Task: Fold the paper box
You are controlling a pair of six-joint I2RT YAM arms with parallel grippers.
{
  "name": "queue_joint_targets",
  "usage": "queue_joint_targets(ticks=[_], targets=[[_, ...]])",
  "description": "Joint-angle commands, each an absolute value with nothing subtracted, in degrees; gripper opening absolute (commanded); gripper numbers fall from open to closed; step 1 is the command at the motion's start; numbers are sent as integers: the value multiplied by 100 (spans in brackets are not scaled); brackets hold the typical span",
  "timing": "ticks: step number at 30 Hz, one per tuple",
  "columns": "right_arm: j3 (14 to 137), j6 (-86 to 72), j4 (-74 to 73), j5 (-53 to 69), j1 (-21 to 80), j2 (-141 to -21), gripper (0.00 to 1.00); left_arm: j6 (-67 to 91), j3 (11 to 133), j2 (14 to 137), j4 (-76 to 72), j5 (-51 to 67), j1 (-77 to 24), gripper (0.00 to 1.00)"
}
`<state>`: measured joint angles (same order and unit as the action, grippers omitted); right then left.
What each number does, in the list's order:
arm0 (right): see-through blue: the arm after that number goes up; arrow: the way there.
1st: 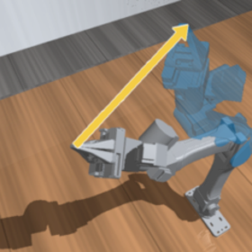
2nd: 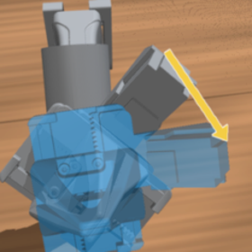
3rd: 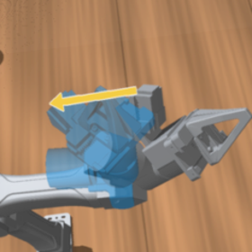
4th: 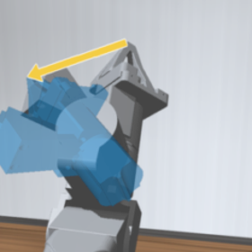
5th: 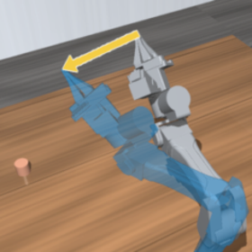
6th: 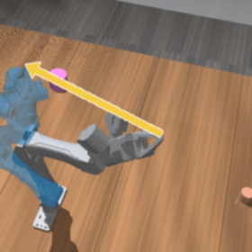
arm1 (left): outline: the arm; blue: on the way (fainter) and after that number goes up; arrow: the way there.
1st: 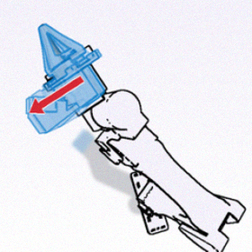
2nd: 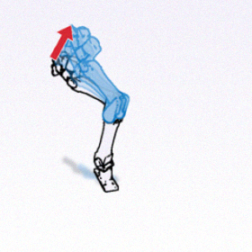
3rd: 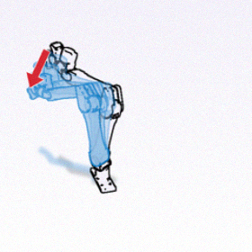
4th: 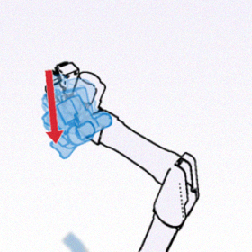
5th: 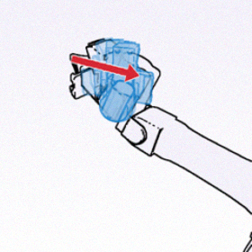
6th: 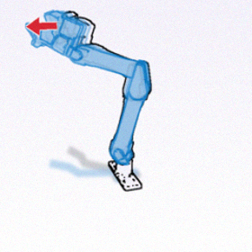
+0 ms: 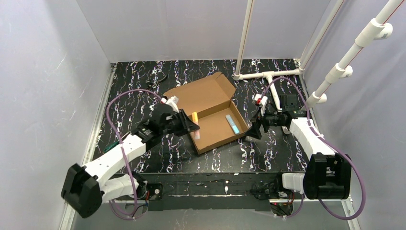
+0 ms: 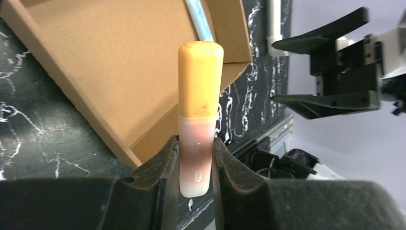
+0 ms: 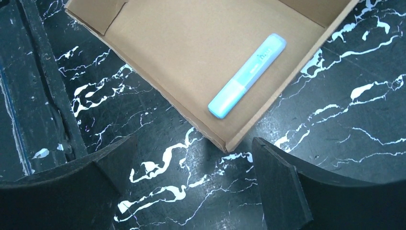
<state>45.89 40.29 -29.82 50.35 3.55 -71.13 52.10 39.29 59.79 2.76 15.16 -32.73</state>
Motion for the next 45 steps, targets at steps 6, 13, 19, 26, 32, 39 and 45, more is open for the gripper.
queue_joint_targets(ticks=[6, 13, 19, 26, 32, 39, 45], targets=[[4544, 4454, -3234, 5390, 53, -7182, 98, 5629, 5374, 7444, 1624, -1172, -4559, 0], [4566, 4547, -3331, 5399, -141, -7258, 98, 5720, 5973, 8414, 2003, -1448, -4685, 18], [4537, 4604, -3355, 5476, -193, -7231, 98, 5523, 6177, 8488, 2094, -1628, -4695, 50], [4528, 4734, -3408, 5429, -185, -7216, 98, 4876, 5295, 7281, 1139, -1534, -4694, 70], [4540, 4744, -3438, 5188, -115, -7156, 98, 4835, 3905, 5769, 368, -1452, -4678, 98], [4808, 5129, -3830, 3664, 443, -6982, 98, 5203, 2434, 4698, -406, -691, -4616, 98], [5562, 5262, -4304, 3159, 516, -7259, 98, 5165, 2365, 5071, -343, -972, -4619, 98]])
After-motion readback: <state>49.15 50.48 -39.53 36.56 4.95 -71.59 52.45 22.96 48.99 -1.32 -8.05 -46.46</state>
